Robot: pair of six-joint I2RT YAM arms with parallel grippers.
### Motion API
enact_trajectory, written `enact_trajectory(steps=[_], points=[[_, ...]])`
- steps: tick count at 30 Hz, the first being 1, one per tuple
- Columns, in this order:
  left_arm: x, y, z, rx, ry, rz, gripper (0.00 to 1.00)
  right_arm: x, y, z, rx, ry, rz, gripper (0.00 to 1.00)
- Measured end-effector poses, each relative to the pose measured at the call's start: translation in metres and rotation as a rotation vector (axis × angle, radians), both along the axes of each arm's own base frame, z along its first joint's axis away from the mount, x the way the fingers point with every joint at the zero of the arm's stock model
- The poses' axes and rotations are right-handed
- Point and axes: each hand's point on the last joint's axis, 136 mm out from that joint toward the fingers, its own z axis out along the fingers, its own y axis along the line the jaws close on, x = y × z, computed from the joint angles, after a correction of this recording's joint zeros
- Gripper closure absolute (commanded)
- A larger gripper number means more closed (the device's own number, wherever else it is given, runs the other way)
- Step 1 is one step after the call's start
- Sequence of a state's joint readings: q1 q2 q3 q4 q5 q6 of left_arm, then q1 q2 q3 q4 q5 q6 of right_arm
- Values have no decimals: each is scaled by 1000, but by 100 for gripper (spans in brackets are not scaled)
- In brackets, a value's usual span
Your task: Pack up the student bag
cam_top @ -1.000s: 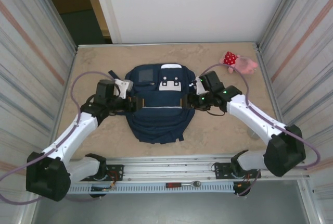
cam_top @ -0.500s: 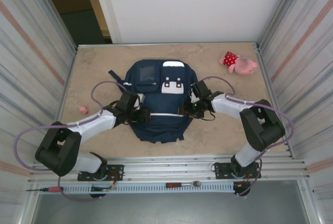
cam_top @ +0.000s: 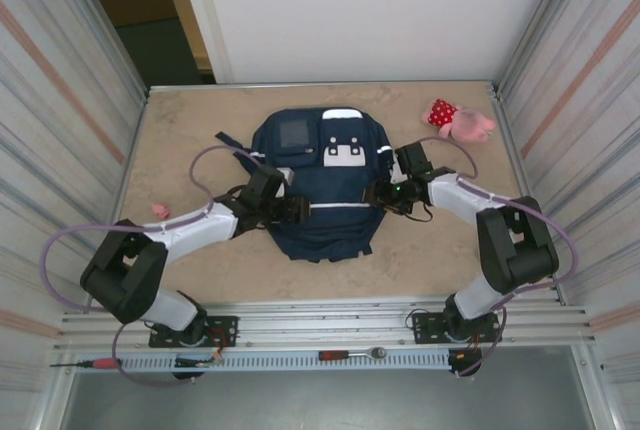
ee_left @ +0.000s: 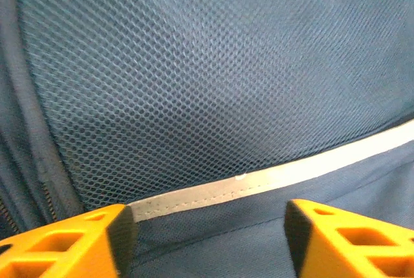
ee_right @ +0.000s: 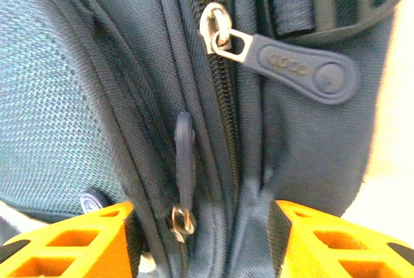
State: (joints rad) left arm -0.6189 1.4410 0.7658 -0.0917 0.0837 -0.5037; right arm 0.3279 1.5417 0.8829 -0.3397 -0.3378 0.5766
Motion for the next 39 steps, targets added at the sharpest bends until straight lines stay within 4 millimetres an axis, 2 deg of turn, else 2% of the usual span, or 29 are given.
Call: enact_trajectory(steps=[1,4,5,7,9,11,13,14,16,20,23,27,29,32,35,39], points=[[2,5,7,-2,-14,11,21,-1,-3,8,-4,-20,-1,43],[12,35,41,-6,-96,84,14,-1,-27,51,-22,-131,-45,22],[16,48,57,-7,-142,113,11,0,-38,73,-24,-195,-70,1],[22,76,93,-7,-259,174,2,1,-60,111,-40,-322,-115,1],[21,107,125,11,-389,234,1,-1,-91,153,-77,-475,-193,1],[16,131,138,44,-476,275,1,-6,-118,179,-126,-587,-265,1],[11,151,134,98,-525,299,1,-11,-142,189,-180,-673,-327,1],[7,160,126,137,-537,309,1,-13,-152,187,-204,-695,-349,1],[3,172,107,204,-545,315,1,-14,-169,168,-248,-699,-378,1],[-6,186,60,330,-544,288,1,-16,-191,107,-305,-606,-397,1],[-10,195,38,400,-561,286,1,-14,-192,77,-316,-582,-363,1],[-8,206,23,439,-615,311,1,-7,-188,52,-323,-613,-302,1],[-3,210,14,451,-611,302,1,-3,-187,38,-334,-622,-278,1],[12,211,11,456,-642,298,1,3,-187,12,-342,-615,-251,1],[29,210,1,444,-662,287,1,15,-185,5,-336,-656,-234,1],[53,210,-32,451,-600,251,1,38,-180,7,-321,-737,-204,1]])
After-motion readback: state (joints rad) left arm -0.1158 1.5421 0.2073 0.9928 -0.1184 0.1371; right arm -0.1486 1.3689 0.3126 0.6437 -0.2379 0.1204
